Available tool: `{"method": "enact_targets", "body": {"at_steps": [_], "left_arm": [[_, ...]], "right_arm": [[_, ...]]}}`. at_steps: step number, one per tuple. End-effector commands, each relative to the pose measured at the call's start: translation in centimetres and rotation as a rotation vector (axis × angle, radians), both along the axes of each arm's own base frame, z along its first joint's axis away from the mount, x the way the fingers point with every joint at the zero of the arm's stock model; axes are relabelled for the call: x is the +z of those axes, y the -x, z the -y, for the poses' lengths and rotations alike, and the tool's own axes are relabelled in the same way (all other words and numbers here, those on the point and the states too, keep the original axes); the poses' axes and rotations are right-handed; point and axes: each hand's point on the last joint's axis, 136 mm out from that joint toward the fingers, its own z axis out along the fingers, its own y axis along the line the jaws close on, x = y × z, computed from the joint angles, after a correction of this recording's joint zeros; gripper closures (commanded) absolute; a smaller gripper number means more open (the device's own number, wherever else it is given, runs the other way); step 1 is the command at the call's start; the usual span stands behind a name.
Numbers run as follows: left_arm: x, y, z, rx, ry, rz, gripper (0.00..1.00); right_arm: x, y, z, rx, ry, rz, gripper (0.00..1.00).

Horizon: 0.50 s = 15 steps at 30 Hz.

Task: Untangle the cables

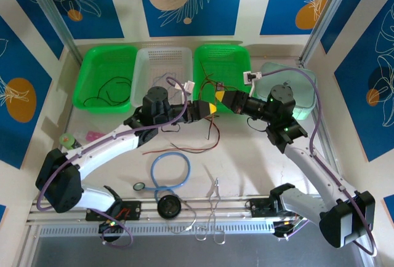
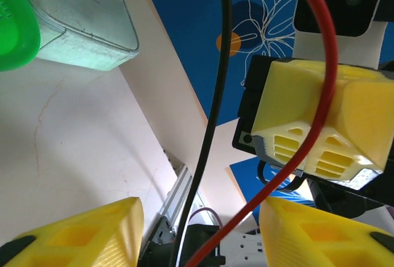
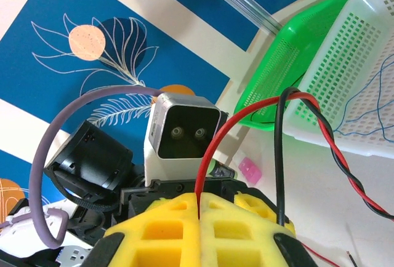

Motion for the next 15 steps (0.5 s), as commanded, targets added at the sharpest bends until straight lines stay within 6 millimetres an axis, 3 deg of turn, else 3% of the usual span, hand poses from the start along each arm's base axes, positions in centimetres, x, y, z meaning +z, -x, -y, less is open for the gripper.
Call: {"method": "enact_targets", "body": {"at_steps": [1, 10, 15], "left_arm": [[3.1, 0.3, 0.4, -0.020, 0.062, 0.065, 0.46], [2.9, 0.2, -0.2, 0.015, -0.027, 0.085, 0.47], [2.7, 0.1, 0.2, 0.011, -0.033, 0.080, 0.49]], "right_arm": [[0.4, 0.3, 0.1, 0.006, -0.008, 0.011, 1.00], [-2.4, -0.4, 0.1, -0.022, 0.055, -0.060, 1.00], [-2.8, -0.2, -0.6, 0.000, 0.059, -0.069, 1.00]]}}
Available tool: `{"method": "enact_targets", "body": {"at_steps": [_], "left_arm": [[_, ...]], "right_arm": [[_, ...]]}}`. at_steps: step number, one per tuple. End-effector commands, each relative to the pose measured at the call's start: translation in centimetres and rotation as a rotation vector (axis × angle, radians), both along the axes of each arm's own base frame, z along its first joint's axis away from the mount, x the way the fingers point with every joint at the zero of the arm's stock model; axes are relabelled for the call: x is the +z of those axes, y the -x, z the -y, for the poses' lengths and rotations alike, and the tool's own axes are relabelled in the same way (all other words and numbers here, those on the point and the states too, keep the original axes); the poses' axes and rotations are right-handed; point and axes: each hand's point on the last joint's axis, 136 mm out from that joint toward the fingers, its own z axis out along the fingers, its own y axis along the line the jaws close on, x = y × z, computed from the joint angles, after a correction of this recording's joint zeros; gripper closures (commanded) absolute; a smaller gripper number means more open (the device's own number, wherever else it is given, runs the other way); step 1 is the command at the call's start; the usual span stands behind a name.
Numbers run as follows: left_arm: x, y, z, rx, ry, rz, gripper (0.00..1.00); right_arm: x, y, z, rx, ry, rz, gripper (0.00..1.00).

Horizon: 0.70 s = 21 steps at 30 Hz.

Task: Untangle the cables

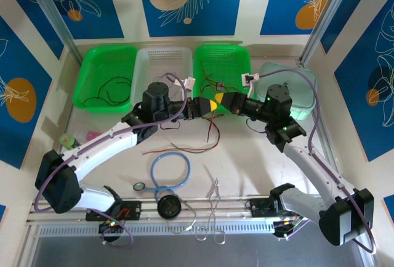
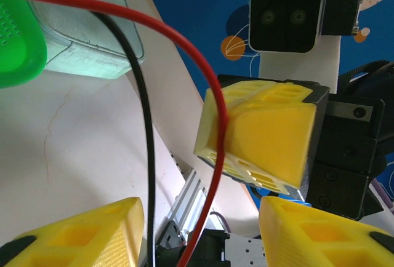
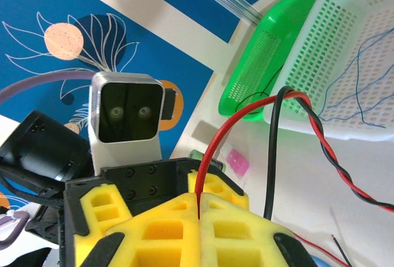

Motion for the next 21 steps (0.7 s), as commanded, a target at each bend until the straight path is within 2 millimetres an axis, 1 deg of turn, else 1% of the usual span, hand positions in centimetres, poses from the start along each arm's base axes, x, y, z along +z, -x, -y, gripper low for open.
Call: {"method": "enact_targets", "body": {"at_steps": [1, 4, 7, 10, 14, 18, 21], "left_arm": [[1.6, 0.4, 0.3, -0.008, 0.012, 0.044, 0.51], [1.4, 0.3, 0.3, -0.005, 0.005, 0.044, 0.52], [1.5, 0.4, 0.1, 0.004, 0.020, 0.040, 0.46], [2.8, 0.9, 0.0, -0.019, 0.108, 0.036, 0.45], [3.7, 1.0, -0.5, -0.025, 0.186, 0.029, 0.45], [3.9, 0.7, -1.3, -0.007, 0.243, 0.019, 0.45], [3.4, 0.5, -1.5, 0.001, 0.241, 0.012, 0.45]], "right_arm": [[-0.8, 0.2, -0.3, 0.010, 0.016, -0.005, 1.00], [-0.6, 0.2, -0.2, 0.010, 0.010, -0.002, 1.00], [-0.3, 0.1, 0.0, 0.002, 0.008, 0.003, 1.00], [0.2, 0.3, 0.2, 0.002, 0.009, 0.013, 1.00], [0.6, 0.3, 0.4, -0.005, -0.008, 0.012, 1.00], [1.5, 0.4, 0.8, -0.017, -0.026, 0.023, 1.00], [2.1, 0.6, 0.9, -0.014, -0.040, 0.028, 1.00]]}}
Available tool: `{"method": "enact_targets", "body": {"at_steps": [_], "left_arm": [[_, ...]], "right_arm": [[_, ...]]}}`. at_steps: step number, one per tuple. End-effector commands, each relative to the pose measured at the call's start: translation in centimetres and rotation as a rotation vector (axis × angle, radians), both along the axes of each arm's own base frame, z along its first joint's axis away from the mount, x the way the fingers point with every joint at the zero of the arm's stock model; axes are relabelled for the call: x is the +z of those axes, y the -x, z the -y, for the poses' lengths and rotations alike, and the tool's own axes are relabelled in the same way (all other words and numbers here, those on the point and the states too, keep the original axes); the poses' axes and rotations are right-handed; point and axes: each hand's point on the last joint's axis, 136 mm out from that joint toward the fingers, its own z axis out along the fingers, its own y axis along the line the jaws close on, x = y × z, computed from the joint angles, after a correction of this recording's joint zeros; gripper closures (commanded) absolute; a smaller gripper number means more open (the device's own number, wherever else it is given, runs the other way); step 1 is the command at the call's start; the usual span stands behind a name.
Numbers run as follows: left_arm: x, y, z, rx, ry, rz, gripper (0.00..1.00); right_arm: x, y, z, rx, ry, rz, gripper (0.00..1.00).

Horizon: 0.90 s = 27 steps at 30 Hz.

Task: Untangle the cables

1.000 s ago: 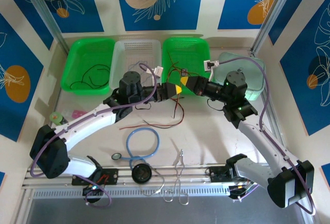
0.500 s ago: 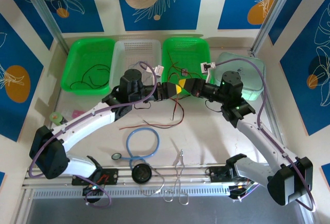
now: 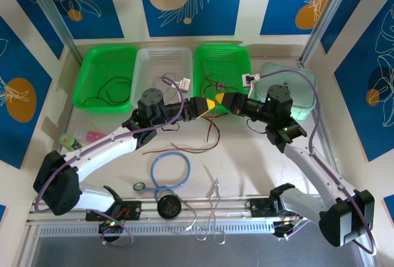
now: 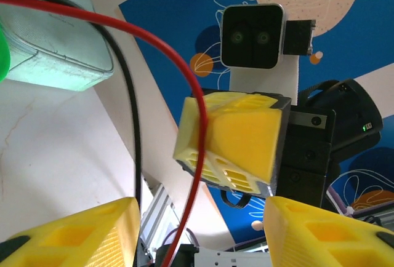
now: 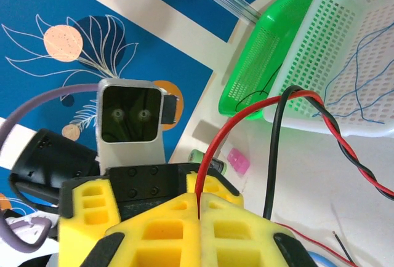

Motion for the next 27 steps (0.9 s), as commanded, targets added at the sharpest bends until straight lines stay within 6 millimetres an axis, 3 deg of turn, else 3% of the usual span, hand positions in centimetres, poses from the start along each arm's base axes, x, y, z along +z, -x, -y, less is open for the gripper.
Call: {"method": "enact_targets", "body": {"at_steps": [1, 9, 27], "left_arm": [[2.4, 0.5, -0.7, -0.010, 0.082, 0.045, 0.45], [1.5, -0.6, -0.8, -0.014, 0.180, -0.017, 0.48], [0.7, -0.6, -0.2, -0.053, 0.187, -0.044, 0.52]], "right_arm": [[1.9, 0.6, 0.4, 0.004, -0.034, 0.032, 1.00], [3.7, 1.2, 0.0, 0.040, -0.080, 0.037, 1.00], [4.0, 0.9, -2.2, 0.131, -0.140, 0.011, 1.00]]}}
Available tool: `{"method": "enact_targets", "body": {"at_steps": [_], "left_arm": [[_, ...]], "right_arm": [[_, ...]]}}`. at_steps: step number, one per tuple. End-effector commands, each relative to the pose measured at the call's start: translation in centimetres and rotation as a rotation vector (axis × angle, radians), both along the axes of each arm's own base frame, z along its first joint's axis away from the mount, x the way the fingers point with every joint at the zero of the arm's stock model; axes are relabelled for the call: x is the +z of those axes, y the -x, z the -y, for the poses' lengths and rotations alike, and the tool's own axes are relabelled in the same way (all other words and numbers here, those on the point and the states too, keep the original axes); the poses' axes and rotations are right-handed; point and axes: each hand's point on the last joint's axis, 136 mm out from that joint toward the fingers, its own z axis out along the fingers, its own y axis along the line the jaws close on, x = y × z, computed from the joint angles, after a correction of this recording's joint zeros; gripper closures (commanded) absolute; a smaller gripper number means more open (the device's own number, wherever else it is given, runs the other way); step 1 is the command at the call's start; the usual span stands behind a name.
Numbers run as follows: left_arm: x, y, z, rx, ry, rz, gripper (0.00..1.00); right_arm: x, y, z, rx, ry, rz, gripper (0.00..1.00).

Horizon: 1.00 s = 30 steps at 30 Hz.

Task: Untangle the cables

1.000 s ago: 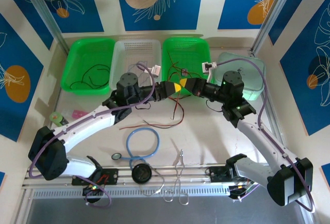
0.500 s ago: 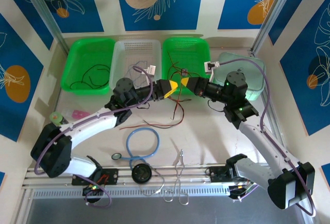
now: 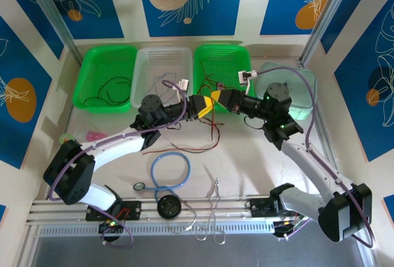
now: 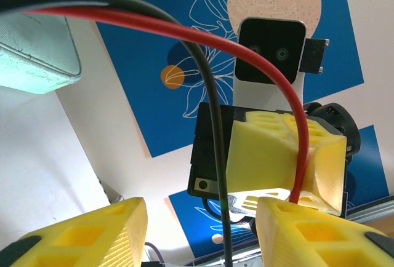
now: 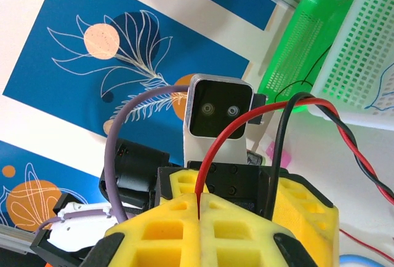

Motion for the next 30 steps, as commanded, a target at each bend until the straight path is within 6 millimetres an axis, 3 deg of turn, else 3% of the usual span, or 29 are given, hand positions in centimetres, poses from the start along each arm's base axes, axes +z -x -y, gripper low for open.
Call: {"method": "enact_targets", "body": {"at_steps": [1, 5, 11, 15, 18, 24, 30], "left_arm": [[1.2, 0.7, -0.4, -0.022, 0.021, 0.043, 0.55], [0.4, 0.7, -0.5, -0.013, 0.002, 0.034, 0.67], [0.6, 0.5, -0.4, -0.007, 0.004, 0.040, 0.70], [0.4, 0.4, -0.4, -0.003, -0.014, 0.041, 0.89], [-0.1, 0.4, -0.6, 0.010, -0.074, 0.050, 0.97], [-2.3, 0.7, -2.3, 0.065, -0.379, 0.089, 1.00], [-2.2, 1.3, -3.8, 0.068, -0.489, 0.092, 1.00]], "right_arm": [[2.4, 0.4, -0.4, 0.029, -0.041, 0.055, 1.00], [2.1, 0.4, -0.5, 0.035, -0.036, 0.050, 1.00], [1.9, 0.5, -0.5, 0.035, -0.038, 0.041, 1.00], [1.9, 0.3, -0.3, 0.018, -0.036, 0.045, 1.00], [2.3, 0.1, 0.3, -0.009, -0.038, 0.059, 1.00], [3.6, -0.2, 1.8, -0.070, -0.047, 0.096, 1.00], [4.4, -1.1, 4.6, -0.172, -0.048, 0.118, 1.00]]}}
